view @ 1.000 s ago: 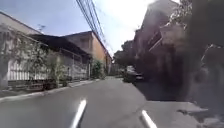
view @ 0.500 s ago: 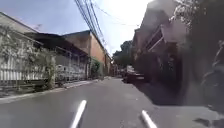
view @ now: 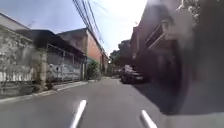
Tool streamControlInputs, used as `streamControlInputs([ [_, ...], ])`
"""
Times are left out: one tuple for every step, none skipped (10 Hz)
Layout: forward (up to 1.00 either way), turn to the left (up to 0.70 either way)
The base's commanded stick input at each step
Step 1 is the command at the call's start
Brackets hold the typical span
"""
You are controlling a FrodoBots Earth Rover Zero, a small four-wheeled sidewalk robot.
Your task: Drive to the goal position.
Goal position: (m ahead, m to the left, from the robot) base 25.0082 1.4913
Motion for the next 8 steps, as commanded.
streamControlInputs([
  [1.0, -0.4],
  [1.0, -0.4],
  [1.0, -0.4],
  [1.0, -0.4],
  [1.0, -0.37],
  [1.0, -0.25],
  [1.0, -0.12],
  [1.0, 0.0],
])
